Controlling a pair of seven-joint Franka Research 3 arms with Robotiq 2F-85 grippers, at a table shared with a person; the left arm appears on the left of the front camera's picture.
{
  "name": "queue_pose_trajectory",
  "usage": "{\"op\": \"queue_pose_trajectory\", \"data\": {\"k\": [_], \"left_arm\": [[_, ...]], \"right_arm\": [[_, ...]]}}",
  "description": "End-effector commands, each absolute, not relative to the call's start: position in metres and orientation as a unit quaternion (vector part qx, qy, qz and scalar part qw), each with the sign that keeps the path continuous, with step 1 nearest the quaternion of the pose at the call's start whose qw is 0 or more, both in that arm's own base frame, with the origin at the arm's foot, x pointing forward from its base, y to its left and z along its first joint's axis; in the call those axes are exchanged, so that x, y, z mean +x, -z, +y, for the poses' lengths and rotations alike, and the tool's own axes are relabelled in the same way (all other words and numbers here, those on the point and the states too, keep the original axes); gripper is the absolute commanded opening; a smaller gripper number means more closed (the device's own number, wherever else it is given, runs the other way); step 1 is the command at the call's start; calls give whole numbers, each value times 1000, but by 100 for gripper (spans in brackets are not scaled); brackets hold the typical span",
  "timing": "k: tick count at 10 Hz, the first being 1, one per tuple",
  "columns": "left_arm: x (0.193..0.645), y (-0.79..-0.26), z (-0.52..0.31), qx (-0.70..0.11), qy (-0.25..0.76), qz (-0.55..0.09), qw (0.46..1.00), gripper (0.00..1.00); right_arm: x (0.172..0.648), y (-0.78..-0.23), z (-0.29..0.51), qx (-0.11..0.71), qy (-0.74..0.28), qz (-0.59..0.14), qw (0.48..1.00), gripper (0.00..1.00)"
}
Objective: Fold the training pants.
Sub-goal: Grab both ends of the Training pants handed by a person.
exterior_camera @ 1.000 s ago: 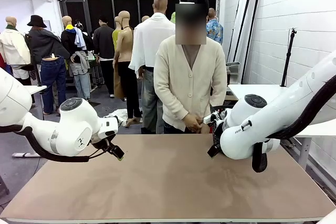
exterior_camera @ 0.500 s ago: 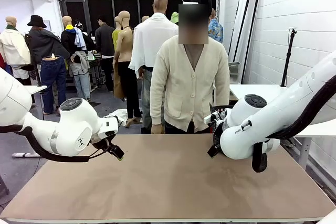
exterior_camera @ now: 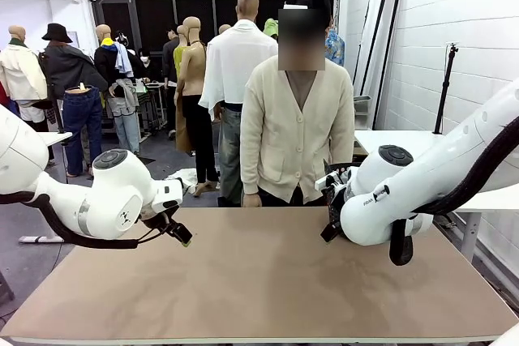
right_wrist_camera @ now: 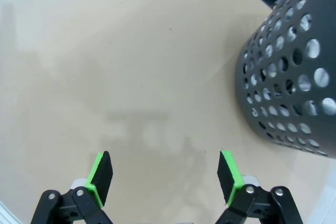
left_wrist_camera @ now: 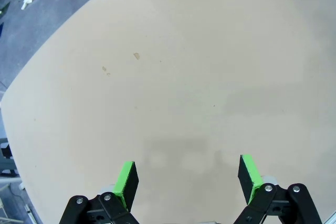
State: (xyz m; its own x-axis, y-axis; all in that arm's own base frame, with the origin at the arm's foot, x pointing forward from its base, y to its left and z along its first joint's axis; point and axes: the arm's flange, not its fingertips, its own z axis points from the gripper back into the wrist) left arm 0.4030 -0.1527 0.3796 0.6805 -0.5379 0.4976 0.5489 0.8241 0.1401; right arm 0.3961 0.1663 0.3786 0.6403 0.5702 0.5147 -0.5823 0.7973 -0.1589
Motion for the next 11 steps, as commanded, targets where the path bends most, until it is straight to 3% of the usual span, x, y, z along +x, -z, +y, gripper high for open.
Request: {"op": "queue_pose_trajectory", "data": {"k": [1, 11], "left_arm": [[402, -418, -152, -3, 287, -268, 920, 100], [375, -539, -142, -5, 292, -272, 917, 100]], "right_arm": [[398, -404, 159, 26, -322, -280, 904, 100], [378, -533, 146, 45, -356, -332, 873, 100]]}}
